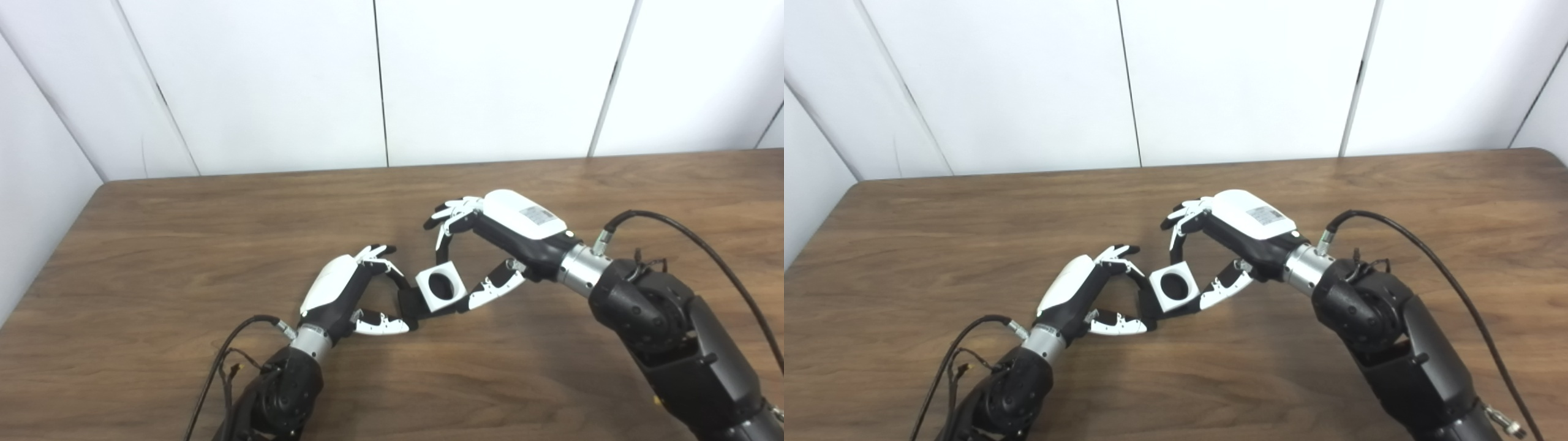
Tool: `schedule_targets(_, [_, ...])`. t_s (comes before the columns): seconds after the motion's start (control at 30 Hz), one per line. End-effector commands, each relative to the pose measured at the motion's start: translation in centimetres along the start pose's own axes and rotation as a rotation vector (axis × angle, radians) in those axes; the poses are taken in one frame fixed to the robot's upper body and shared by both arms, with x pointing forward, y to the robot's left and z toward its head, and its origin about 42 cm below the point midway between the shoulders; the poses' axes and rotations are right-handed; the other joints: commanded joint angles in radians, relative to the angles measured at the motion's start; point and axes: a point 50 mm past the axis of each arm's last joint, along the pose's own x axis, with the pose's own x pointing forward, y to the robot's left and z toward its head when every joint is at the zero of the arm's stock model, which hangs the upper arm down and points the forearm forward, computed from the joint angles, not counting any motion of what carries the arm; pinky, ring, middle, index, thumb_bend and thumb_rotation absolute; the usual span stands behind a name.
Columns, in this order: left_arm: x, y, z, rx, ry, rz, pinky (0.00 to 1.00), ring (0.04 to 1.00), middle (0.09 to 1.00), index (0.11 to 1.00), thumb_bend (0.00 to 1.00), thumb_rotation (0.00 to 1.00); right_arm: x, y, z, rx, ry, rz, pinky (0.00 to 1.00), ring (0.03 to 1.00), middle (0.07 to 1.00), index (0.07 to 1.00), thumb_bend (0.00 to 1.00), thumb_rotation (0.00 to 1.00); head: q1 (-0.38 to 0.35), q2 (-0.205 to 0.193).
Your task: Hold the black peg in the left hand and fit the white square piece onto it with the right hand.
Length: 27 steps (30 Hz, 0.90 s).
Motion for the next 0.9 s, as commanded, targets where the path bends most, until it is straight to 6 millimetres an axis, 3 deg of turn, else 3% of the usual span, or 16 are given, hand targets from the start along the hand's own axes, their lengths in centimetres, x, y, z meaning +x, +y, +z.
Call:
schedule_targets(0.0, [-0.2,-1.1,-1.0,0.031,0.058,-0.055,0.94,0.979,0.928,0.491,0.52,0.08,0.8,-1.8,0.4,-0.032,-0.026,-0.054,0.93,0.893,0.813,0.481,0.52,0.15,0.001,0.000])
schedule_targets(0.87, [-0.3,-0.9,-1.1,0.030,0.055,-0.055,0.93,0.973,0.923,0.491,0.52,0.08,1.1,-2.7,-0.8,-0.058,0.026,-0.055,0.95,0.894,0.817,0.482,0.52,0.15,0.003,0.006])
